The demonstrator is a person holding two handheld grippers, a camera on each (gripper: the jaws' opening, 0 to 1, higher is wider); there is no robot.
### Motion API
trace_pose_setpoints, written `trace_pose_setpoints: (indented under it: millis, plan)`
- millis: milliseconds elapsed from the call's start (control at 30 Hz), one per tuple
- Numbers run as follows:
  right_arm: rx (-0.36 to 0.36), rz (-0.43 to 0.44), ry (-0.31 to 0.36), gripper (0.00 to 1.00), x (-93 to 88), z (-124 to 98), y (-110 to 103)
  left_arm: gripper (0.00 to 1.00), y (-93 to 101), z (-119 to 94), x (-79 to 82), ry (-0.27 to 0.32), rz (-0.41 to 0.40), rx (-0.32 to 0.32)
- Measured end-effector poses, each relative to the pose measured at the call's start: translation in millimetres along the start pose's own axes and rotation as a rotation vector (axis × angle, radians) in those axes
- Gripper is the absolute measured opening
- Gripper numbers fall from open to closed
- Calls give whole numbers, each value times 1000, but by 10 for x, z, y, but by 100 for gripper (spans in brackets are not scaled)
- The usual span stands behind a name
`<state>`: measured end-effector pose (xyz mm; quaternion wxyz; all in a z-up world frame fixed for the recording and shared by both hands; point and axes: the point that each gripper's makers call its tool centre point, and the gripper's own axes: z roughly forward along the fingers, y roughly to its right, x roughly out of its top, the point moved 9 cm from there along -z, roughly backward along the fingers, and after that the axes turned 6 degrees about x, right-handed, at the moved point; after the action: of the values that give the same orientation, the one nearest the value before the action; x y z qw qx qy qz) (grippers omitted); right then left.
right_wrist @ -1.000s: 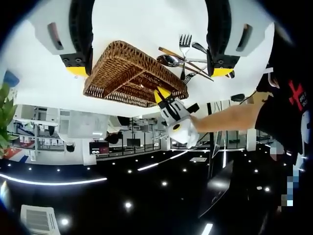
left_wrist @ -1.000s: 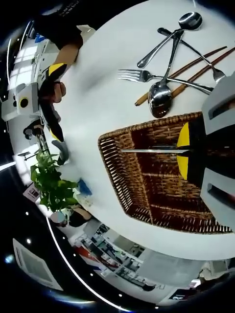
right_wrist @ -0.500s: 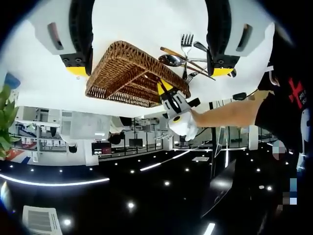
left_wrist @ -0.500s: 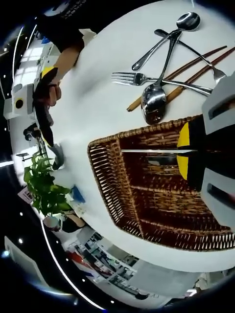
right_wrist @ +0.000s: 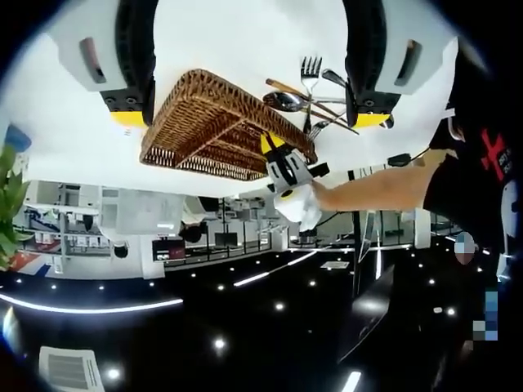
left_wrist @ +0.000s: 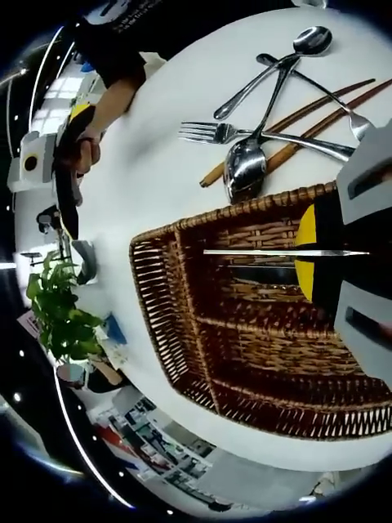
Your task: Arrange the knives, forks, and spoons in their matching storage slots by inserting each utensil handle-first until every utensil is classified and aligned in the correct compartment
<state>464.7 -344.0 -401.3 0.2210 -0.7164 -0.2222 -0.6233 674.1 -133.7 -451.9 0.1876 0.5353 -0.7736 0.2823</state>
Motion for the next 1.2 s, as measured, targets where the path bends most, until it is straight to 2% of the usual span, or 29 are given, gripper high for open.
trace_pose_setpoints:
  millis: [67,100,133,267,467,700,933,1000,1133,1200]
  plan:
    - [1,1,-3,99,-11,6,2,1,11,14,-31,-21,-65,-64]
    - [3,1,-6,99,-20,15,1,1,-34,34,-47,-32,-23,-49]
    - [4,2,-8,99,-27,22,-4,1,-29,47,-33,-9,21,-78]
    - [10,-3,-18,99,-44,38,-22,2,-23,36,-43,-14,-30,-77]
    - [14,-3,-21,99,-52,45,-33,1,-21,30,-111,51,-84,-70]
    - [17,-7,-29,99,-65,54,-43,2,-16,40,-113,71,-71,-81]
    - [17,-13,-25,99,-56,43,-62,4,10,25,-112,101,-8,-52]
    - [20,-13,-27,99,-60,49,-80,6,13,20,-105,99,4,-13]
    - [21,-15,-24,99,-54,50,-96,11,25,-25,-89,106,22,-2]
    - [17,-13,-22,99,-54,48,-90,16,30,-82,-63,130,16,16]
